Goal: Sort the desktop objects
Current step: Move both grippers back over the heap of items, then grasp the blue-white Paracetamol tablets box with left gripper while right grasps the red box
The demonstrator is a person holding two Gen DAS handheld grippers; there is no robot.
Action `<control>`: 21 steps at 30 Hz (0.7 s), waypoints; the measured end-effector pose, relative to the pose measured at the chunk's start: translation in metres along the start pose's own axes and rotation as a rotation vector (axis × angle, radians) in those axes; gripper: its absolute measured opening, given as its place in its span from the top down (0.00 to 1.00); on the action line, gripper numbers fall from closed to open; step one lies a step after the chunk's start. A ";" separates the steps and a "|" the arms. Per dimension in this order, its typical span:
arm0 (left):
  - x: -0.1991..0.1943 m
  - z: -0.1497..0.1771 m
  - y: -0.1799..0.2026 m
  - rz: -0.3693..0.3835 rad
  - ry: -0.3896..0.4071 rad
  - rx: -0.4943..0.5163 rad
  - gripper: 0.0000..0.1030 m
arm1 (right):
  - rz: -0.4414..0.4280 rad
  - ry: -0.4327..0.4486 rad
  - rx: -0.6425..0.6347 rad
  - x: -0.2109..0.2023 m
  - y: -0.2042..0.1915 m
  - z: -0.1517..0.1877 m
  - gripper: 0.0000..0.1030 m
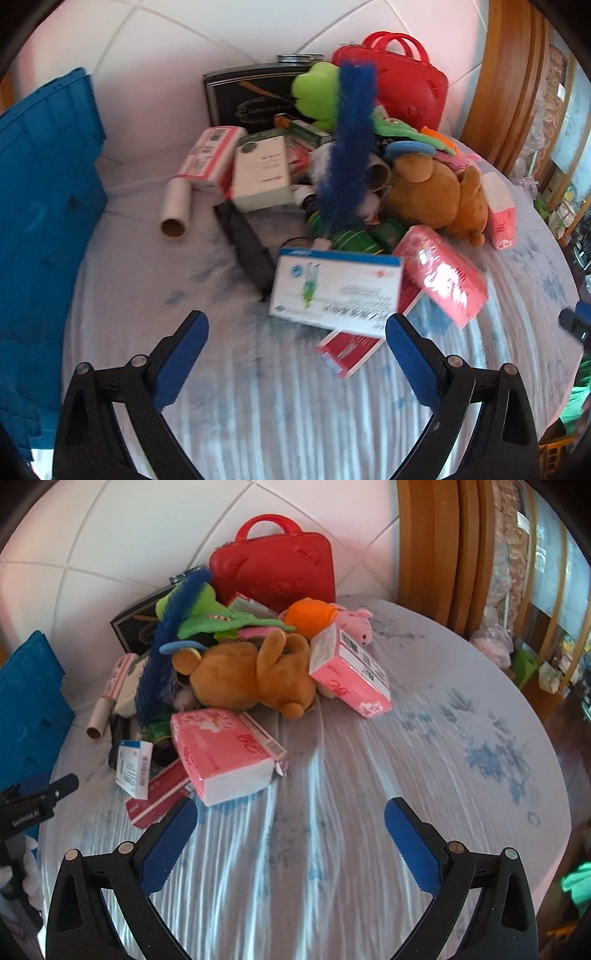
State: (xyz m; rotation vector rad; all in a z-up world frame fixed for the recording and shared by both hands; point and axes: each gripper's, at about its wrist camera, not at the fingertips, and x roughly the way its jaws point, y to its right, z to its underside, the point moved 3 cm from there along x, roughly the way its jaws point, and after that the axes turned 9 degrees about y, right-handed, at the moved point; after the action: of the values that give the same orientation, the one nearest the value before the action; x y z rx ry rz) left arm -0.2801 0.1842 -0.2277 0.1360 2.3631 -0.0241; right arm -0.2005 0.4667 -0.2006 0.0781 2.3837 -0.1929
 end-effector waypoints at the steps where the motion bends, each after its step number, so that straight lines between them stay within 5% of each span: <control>1: 0.009 -0.002 0.010 0.012 0.001 0.008 0.05 | -0.002 -0.009 -0.005 0.003 0.003 0.002 0.00; 8: 0.078 0.005 0.049 -0.028 -0.084 0.067 0.05 | -0.024 -0.054 -0.042 0.032 0.001 0.004 0.00; 21: 0.080 0.093 -0.097 -0.228 -0.217 -0.087 0.05 | -0.147 -0.117 -0.089 0.073 -0.061 0.013 0.00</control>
State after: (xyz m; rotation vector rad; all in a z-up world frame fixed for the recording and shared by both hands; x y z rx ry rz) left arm -0.2825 0.0892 -0.3524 -0.1707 2.1478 -0.0436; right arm -0.2512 0.4044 -0.2527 -0.1472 2.2787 -0.1559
